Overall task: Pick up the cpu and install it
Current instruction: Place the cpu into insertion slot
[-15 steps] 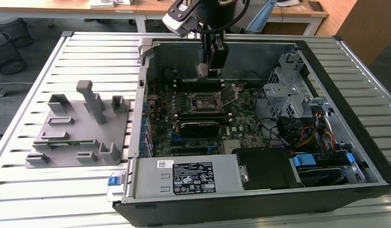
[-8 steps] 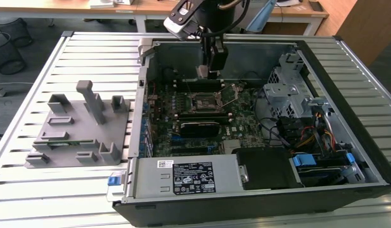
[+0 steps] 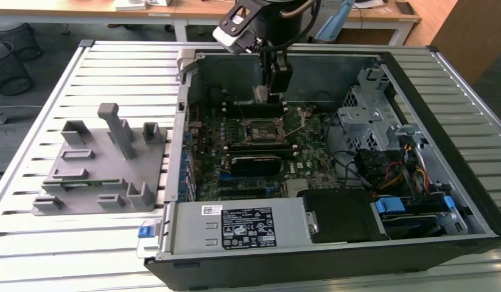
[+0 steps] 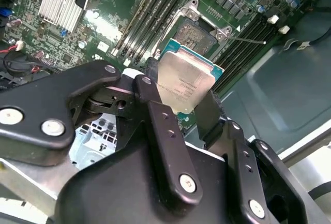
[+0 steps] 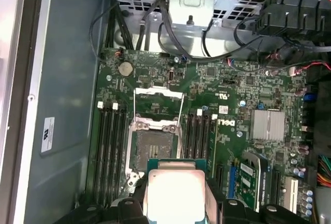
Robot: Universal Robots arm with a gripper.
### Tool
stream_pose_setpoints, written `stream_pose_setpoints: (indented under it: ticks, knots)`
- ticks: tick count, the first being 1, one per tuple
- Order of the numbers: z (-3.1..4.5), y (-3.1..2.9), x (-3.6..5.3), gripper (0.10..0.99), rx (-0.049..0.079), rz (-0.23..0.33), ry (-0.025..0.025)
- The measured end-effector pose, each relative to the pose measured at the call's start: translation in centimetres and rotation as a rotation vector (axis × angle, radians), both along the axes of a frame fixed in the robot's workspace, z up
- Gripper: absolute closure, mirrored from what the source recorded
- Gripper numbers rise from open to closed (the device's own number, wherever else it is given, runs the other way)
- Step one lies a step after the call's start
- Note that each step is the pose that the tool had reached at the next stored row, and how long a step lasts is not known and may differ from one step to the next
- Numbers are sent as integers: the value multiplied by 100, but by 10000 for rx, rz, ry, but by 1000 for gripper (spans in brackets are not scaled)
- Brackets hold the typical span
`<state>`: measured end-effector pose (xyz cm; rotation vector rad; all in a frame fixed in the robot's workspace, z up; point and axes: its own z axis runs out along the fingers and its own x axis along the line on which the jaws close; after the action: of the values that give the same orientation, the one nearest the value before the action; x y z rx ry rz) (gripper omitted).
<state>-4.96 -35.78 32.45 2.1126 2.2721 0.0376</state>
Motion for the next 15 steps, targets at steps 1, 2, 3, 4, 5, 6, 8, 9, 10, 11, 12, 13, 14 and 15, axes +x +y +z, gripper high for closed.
stream_pose_setpoints:
  ticks: [1, 2, 3, 4, 5, 6, 8, 9, 10, 11, 12, 13, 14, 15]
  knots:
    - [-12, 4, 2, 561, 1, -8, 0]
    - [-23, 8, 4, 561, 3, -8, -1]
    - [-33, 14, 8, 561, 3, -10, 0]
    - [-43, 20, 12, 561, 3, -9, 0]
    - [-54, 23, 14, 561, 6, -10, -1]
    - [-67, 23, 14, 561, 7, -11, -1]
    - [-90, 24, 16, 561, 7, -9, 0]
    - [-101, 24, 16, 561, 7, -9, 0]
    - [-113, 25, 16, 561, 7, -9, 0]
    - [-123, 25, 16, 561, 8, -9, -1]
    - [-131, 25, 16, 561, 7, -9, 0]
    - [-138, 25, 16, 561, 7, -9, 0]
    - [-146, 25, 16, 561, 7, -9, 0]
    - [-154, 25, 16, 561, 7, -9, 0]
